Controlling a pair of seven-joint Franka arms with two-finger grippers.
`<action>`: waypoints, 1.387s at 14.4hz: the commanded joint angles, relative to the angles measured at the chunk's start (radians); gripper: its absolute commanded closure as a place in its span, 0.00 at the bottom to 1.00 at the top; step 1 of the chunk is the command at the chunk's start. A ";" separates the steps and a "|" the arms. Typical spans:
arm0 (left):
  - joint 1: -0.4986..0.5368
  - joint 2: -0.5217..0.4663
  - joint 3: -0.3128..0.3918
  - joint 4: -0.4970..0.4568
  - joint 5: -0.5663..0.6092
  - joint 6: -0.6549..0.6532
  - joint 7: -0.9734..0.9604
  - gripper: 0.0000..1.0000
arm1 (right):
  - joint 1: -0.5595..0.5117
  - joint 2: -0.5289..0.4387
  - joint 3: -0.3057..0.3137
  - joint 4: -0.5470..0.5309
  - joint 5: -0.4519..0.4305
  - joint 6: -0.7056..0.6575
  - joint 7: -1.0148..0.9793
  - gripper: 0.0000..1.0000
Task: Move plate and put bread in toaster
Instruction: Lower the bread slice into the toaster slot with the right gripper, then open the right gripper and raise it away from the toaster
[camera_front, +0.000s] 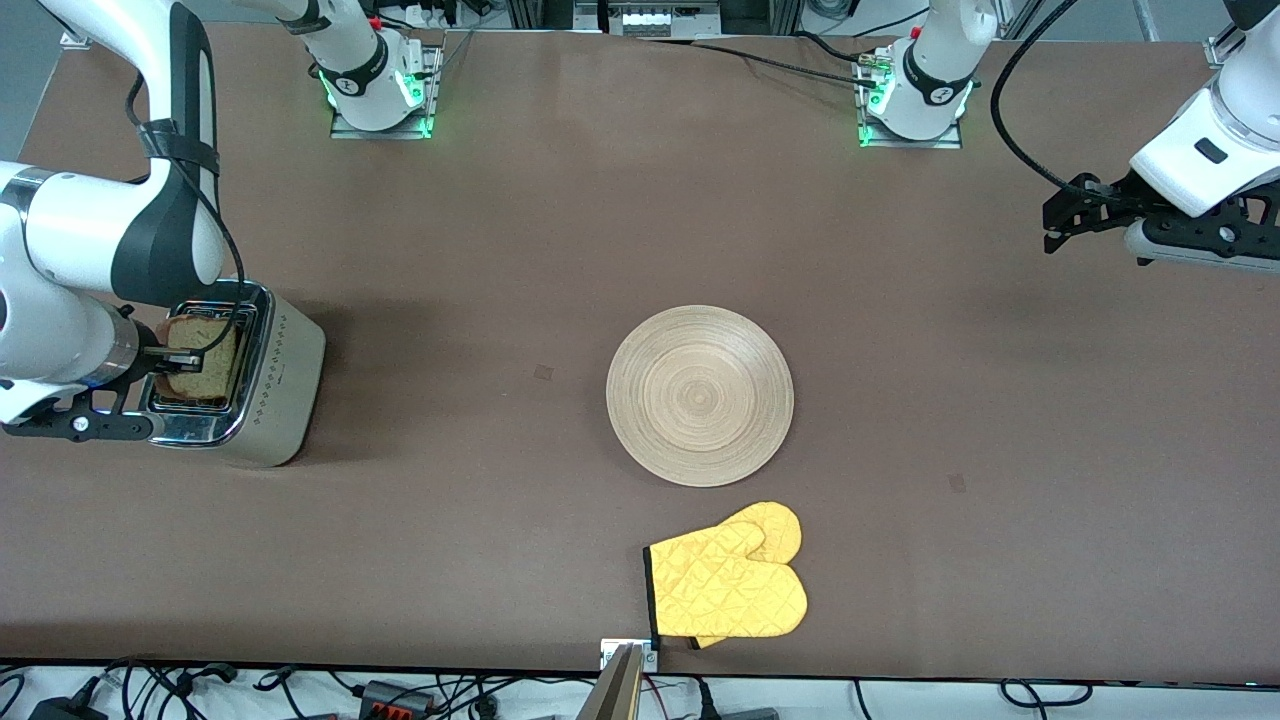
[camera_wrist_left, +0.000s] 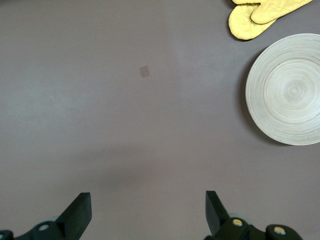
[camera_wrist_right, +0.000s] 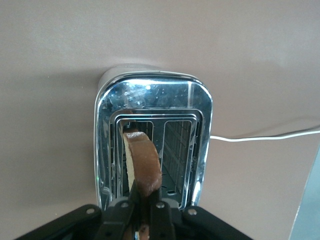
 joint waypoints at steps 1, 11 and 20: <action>-0.002 0.013 -0.005 0.032 0.022 -0.025 -0.006 0.00 | -0.007 -0.012 0.006 -0.031 0.031 0.018 0.026 1.00; -0.002 0.013 -0.005 0.032 0.021 -0.025 -0.007 0.00 | 0.010 -0.076 0.001 -0.079 0.040 0.001 0.023 0.00; -0.002 0.013 -0.003 0.032 0.021 -0.025 -0.009 0.00 | 0.012 -0.143 -0.003 0.038 0.118 -0.042 0.010 0.00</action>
